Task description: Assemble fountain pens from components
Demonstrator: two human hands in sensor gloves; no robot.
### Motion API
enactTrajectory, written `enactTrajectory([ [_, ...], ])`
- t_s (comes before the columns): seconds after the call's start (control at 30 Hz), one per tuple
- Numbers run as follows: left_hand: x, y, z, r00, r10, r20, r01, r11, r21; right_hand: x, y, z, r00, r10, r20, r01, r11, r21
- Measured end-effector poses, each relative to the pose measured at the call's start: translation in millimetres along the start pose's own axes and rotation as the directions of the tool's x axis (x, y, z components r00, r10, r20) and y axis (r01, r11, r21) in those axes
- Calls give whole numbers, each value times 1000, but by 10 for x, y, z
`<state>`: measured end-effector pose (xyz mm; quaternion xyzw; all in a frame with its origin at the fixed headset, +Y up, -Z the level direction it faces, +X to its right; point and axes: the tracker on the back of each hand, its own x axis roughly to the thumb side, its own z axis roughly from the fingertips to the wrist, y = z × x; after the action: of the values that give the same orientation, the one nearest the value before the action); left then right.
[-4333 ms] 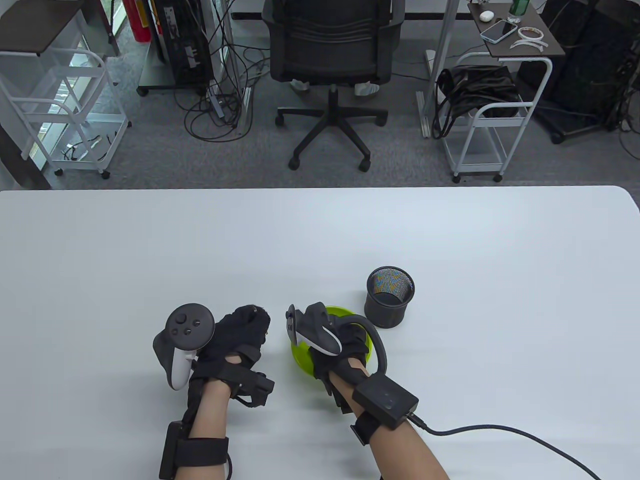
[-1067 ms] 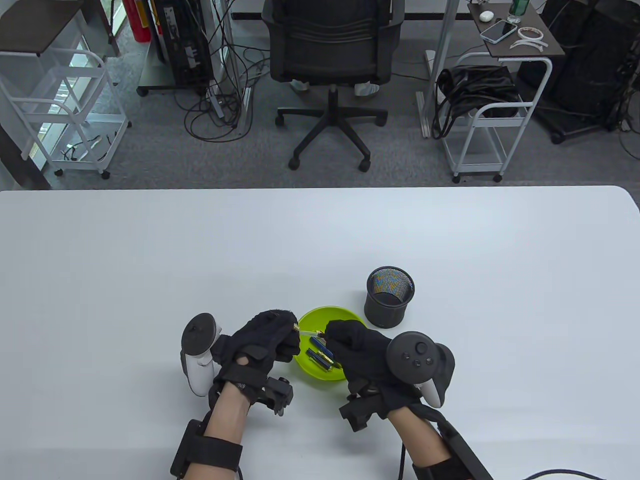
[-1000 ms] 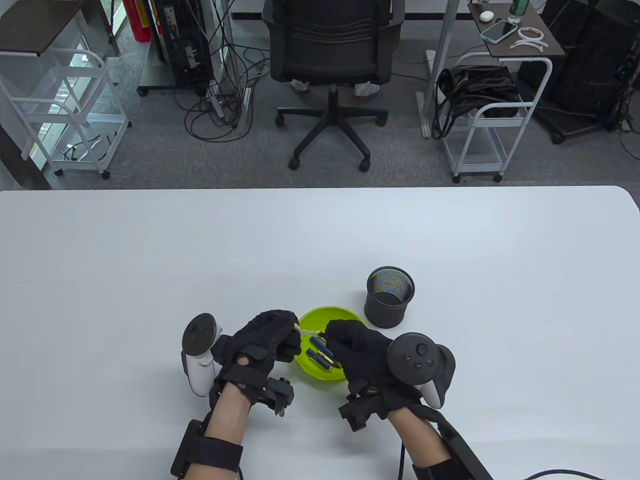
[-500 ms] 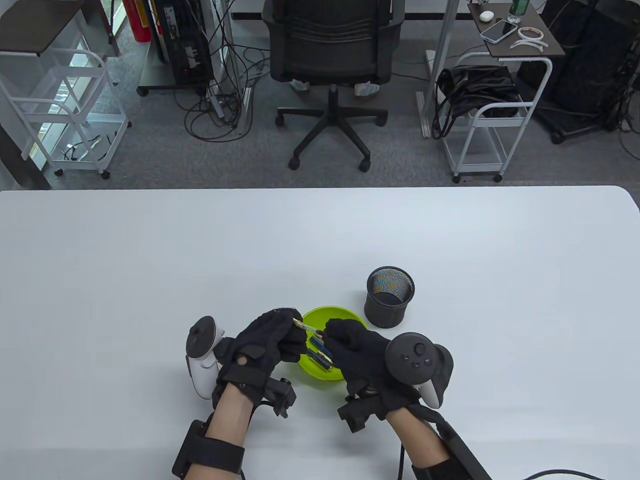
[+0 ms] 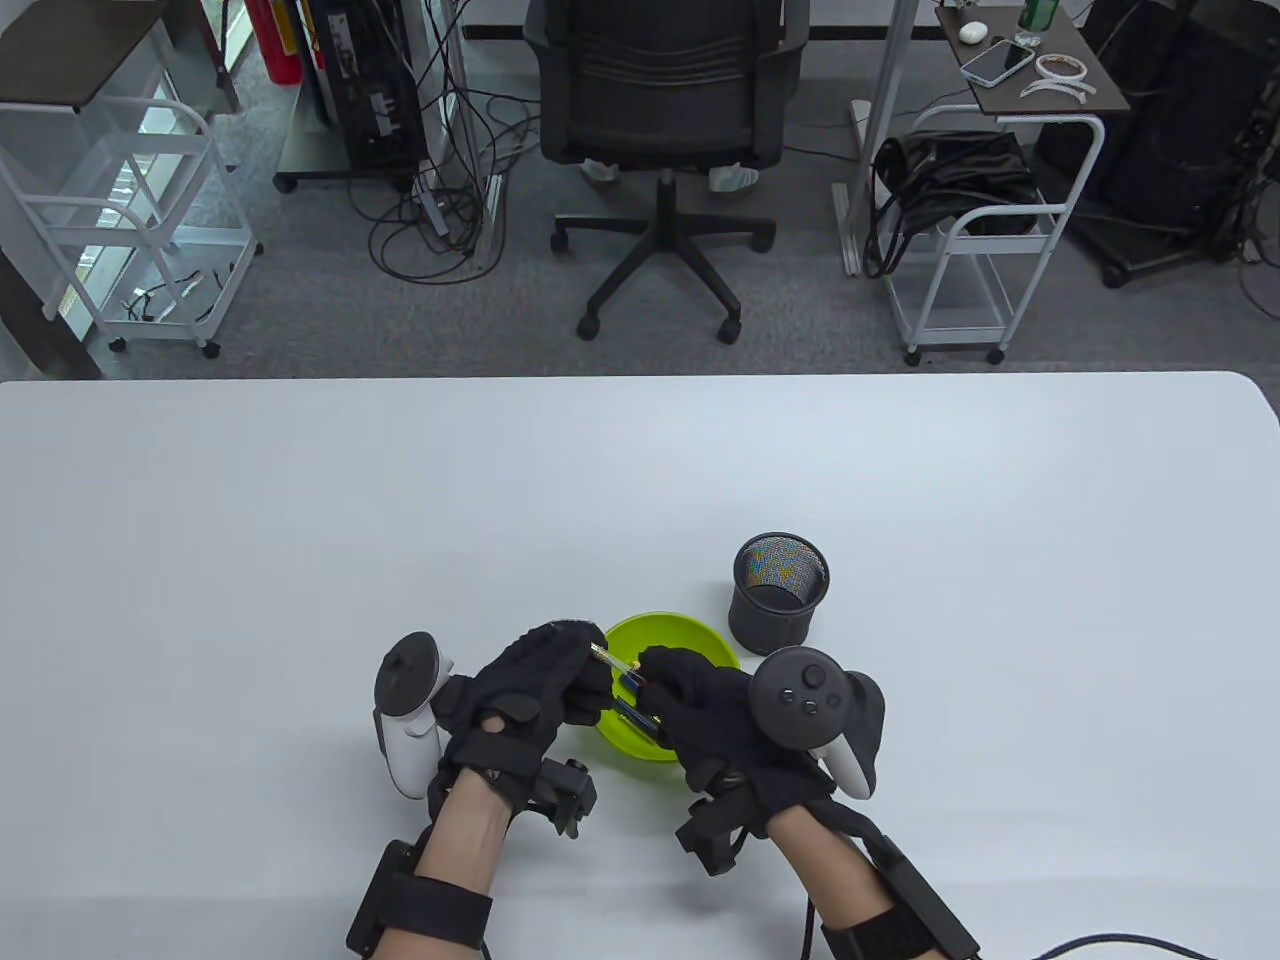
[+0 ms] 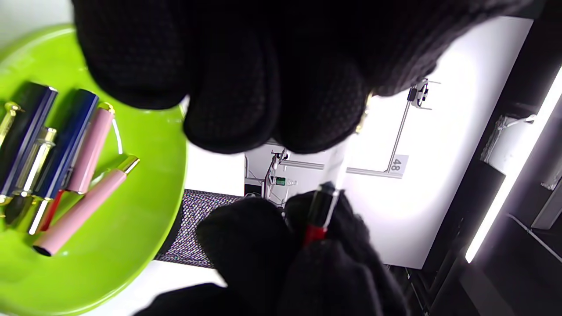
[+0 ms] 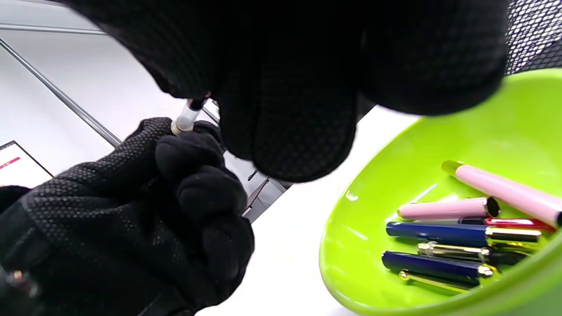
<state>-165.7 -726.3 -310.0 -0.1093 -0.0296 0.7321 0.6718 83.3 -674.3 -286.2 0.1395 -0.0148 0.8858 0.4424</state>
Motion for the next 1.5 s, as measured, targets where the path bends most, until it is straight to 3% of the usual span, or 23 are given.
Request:
enactTrajectory([
  [0.47, 3, -13, -29, 996, -84, 10, 84, 996, -12, -58, -55, -54, 999, -19, -49, 21, 999, 36],
  [0.83, 74, 185, -3, 992, -122, 24, 119, 987, 106, -86, -123, -39, 979, 138, -148, -139, 990, 1],
  [1.07, 145, 221, 14, 993, -107, 47, 100, 987, 127, -52, -102, -60, 903, 352, -247, -357, 934, 25],
  [1.13, 176, 253, 24, 990, -131, 58, 122, 981, 149, -36, -51, -106, 865, 424, -268, -420, 904, 75],
  [1.33, 188, 346, 32, 992, -111, 59, 98, 978, 184, 11, 199, -386, 715, 633, -296, -544, 770, 332],
  [1.43, 177, 375, 36, 996, -68, 59, 55, 980, 192, 28, 312, -499, 627, 719, -301, -614, 693, 377],
  [1.5, 185, 396, 42, 997, -46, 68, 33, 981, 194, 54, 364, -539, 582, 749, -316, -671, 662, 334],
])
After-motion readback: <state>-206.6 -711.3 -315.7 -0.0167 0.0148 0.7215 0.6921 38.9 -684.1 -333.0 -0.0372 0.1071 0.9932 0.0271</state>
